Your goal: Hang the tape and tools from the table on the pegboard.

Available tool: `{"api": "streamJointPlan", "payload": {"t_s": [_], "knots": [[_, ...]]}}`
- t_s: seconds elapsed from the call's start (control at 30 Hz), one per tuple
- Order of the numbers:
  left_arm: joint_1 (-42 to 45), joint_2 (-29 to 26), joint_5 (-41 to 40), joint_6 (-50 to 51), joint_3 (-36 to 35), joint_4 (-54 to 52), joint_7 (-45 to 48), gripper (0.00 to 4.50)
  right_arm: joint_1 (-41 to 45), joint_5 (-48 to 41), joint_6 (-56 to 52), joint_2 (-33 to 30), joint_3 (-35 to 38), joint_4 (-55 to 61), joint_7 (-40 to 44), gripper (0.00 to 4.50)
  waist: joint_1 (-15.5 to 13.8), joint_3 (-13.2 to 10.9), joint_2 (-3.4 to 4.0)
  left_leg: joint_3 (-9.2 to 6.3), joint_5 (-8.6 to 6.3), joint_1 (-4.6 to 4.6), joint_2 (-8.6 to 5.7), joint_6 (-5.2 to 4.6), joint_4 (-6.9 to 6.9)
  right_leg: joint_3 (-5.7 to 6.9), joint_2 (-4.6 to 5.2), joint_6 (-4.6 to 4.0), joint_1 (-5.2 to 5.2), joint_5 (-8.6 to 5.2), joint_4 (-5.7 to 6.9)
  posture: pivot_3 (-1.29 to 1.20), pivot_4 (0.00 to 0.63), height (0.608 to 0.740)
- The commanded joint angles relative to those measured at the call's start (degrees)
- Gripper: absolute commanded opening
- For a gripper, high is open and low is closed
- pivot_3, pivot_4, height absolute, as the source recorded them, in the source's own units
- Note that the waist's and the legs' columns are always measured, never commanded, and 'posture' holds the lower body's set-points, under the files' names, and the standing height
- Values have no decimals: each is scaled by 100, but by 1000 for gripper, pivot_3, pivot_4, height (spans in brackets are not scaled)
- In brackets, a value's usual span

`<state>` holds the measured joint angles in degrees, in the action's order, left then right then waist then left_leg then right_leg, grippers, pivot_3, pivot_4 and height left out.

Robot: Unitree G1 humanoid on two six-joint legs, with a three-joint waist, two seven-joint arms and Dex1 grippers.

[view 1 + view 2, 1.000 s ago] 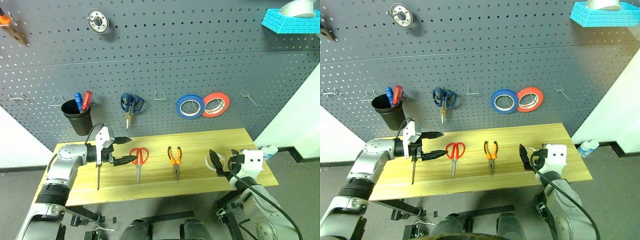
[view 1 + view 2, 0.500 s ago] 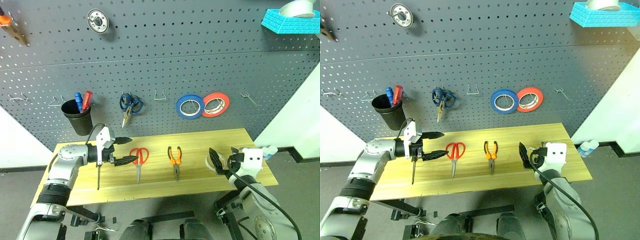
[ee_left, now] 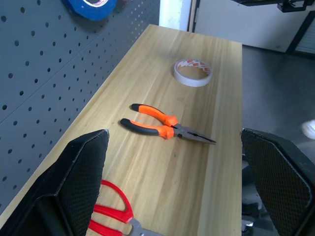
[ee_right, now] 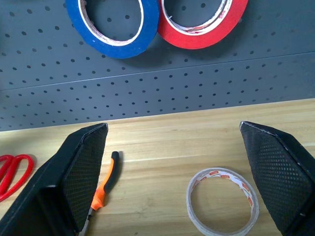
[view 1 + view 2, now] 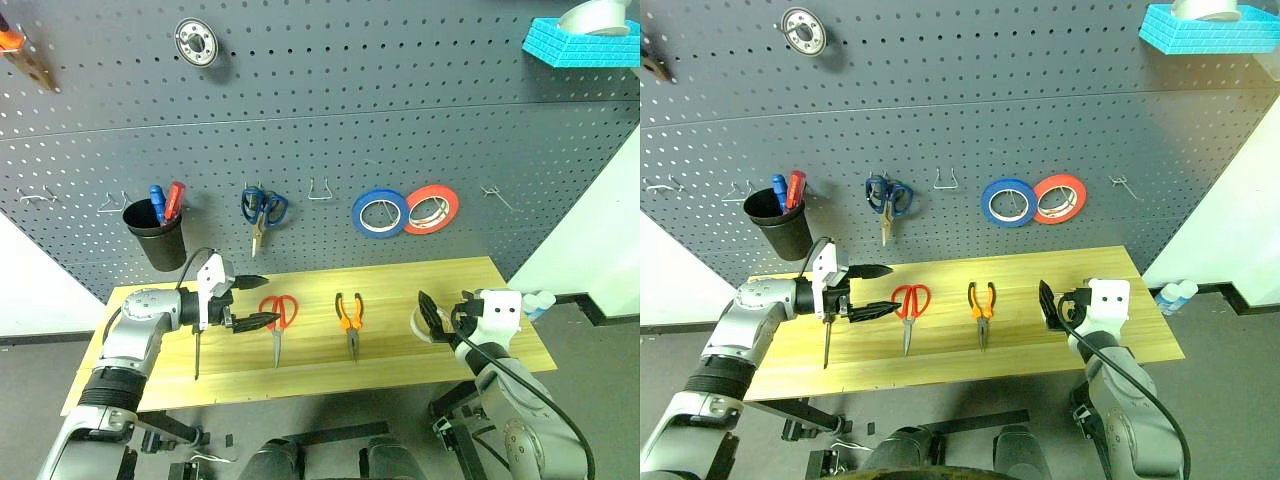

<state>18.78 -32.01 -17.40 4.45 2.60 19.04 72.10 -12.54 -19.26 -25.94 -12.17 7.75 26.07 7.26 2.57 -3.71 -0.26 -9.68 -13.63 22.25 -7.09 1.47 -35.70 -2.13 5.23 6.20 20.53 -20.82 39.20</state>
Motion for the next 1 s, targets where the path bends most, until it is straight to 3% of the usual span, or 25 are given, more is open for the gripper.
{"api": "streamJointPlan", "payload": {"t_s": [0.03, 0.57, 1.0], "knots": [[59, -6, -13, -40, -23, -169, -26, 4461, 143, 32, -15, 41, 31, 53, -38, 4500, 3, 0, 0, 0, 0, 0, 0, 0, 0, 0, 0, 0, 0, 0, 0, -77, 40, 719], [46, 37, -23, 8, 32, -299, -94, 4461, 889, 384, -193, 196, -206, -786, -215, 4500, 4, 0, 1, 1, 0, 0, 0, 0, -6, -3, -2, 0, 1, 1, 5, -65, 45, 719], [-376, -71, -185, 492, -19, -1159, -219, 4461, 1540, 699, -711, 21, -242, -1842, -176, 4500, -4, -130, 7, 1, -1, 1, 1, -2, -4, -6, -1, -2, 0, 0, 6, -43, 133, 719]]}}
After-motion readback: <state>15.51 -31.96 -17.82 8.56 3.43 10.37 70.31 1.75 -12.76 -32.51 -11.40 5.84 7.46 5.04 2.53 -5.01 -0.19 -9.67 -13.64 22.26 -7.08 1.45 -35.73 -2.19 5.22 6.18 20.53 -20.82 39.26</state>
